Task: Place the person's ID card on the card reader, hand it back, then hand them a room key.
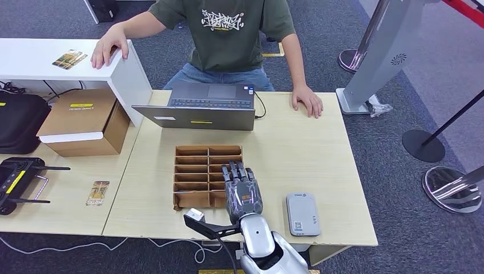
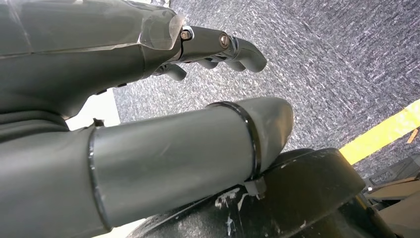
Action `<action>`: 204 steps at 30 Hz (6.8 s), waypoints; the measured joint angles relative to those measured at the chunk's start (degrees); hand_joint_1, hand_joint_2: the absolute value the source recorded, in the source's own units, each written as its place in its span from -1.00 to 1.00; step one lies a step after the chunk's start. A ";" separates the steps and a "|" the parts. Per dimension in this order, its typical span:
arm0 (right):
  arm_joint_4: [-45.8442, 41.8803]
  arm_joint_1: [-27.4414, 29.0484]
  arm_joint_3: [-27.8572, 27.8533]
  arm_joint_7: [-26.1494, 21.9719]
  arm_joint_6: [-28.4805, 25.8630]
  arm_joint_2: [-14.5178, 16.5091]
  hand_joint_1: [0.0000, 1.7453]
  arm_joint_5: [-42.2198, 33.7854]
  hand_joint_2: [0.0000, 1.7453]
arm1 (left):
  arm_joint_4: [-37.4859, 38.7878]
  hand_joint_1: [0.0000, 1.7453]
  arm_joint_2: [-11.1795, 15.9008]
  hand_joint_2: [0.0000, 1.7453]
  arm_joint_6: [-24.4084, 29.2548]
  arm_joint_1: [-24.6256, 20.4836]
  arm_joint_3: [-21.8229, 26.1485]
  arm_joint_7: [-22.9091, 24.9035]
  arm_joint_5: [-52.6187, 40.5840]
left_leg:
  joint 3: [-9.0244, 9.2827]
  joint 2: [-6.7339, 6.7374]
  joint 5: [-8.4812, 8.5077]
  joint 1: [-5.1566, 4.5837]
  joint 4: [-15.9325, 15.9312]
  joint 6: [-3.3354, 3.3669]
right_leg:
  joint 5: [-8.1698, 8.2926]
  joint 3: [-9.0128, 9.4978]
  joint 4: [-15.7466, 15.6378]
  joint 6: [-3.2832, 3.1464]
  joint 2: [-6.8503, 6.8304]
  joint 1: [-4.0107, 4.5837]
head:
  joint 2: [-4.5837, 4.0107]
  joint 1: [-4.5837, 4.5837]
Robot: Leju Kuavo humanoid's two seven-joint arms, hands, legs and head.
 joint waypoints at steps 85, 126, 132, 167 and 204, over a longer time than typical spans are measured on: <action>-42.34 20.69 -33.39 -13.73 -24.66 -4.39 1.00 -29.07 1.00 | 0.02 -1.00 -0.36 -1.00 1.33 0.44 0.99 0.71 -0.81 | -0.01 0.00 -0.02 -0.02 0.00 0.02 | -0.01 -0.01 -0.04 0.01 -0.01 -0.01 | 0.00 -0.02; -30.65 -0.10 -30.29 -13.16 -25.73 -5.64 1.00 -7.35 1.00 | 0.03 -1.00 0.22 -1.00 0.80 0.07 -4.80 0.03 -0.97 | 0.00 0.01 0.00 -0.01 0.00 0.01 | 0.02 0.01 -0.02 0.00 0.01 -0.01 | 0.00 -0.01; -24.18 -6.63 -27.48 -12.44 -23.86 -6.11 1.00 -4.62 1.00 | 0.19 -1.00 0.49 -1.00 0.55 -0.02 -6.92 0.03 -0.97 | 0.00 0.01 0.02 -0.01 0.00 0.02 | 0.03 0.01 0.00 0.00 0.01 -0.01 | 0.00 -0.01; 6.98 -31.48 -16.99 -10.51 -22.13 -3.12 1.00 1.26 1.00 | 0.42 -1.00 1.30 -1.00 -2.16 -1.31 -12.95 1.23 -0.97 | 0.00 -0.02 0.07 -0.01 0.01 -0.03 | 0.10 0.00 0.02 -0.03 0.00 0.00 | 0.00 -0.01; 12.73 -34.08 -16.13 -9.60 -23.17 -2.51 -1.00 0.47 1.00 | 0.46 -1.00 1.73 -1.00 -3.15 -1.32 -12.98 1.22 -0.81 | -0.01 -0.03 0.07 0.00 0.01 -0.03 | 0.10 0.00 0.00 -0.03 -0.01 0.00 | 0.00 0.00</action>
